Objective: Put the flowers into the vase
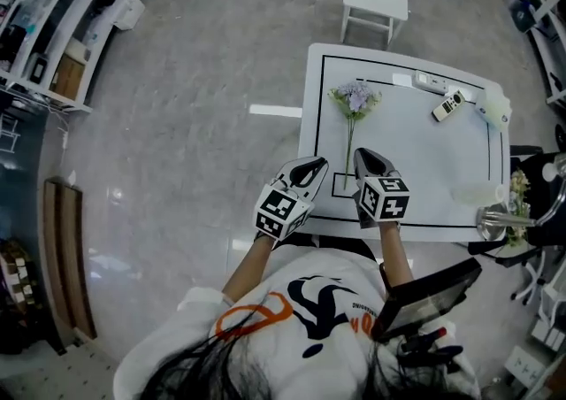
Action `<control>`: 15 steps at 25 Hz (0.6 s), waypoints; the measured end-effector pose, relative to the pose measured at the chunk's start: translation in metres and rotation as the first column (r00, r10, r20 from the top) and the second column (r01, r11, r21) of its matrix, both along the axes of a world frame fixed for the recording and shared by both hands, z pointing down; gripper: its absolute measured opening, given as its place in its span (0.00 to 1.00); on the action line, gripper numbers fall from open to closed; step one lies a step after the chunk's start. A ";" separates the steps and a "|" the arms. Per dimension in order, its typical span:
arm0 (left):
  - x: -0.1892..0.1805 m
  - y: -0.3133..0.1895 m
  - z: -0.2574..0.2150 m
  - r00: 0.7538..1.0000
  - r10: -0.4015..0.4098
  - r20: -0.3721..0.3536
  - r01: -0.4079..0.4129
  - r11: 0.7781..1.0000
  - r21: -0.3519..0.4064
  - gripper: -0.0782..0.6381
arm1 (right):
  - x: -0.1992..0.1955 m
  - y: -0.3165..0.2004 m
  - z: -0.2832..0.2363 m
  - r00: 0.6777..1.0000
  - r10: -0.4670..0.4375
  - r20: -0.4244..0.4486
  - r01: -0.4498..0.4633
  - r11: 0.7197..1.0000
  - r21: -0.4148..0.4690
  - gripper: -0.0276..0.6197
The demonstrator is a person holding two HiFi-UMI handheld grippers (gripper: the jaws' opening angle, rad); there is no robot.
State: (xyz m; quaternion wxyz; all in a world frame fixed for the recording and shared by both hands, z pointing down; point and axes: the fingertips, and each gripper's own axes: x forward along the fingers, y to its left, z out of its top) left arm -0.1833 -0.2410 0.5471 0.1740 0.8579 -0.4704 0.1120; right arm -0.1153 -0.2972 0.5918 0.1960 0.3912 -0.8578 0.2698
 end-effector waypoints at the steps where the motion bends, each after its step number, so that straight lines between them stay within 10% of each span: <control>1: 0.000 -0.005 0.001 1.000 -0.014 0.000 0.014 1.000 -0.001 0.12 | -0.001 -0.008 0.005 1.000 -0.014 -0.003 0.014 1.000 -0.010 0.07; 15: -0.004 -0.041 0.014 0.994 -0.113 0.004 0.113 0.993 -0.032 0.12 | -0.022 -0.074 0.072 0.995 -0.088 -0.035 0.077 0.967 -0.244 0.25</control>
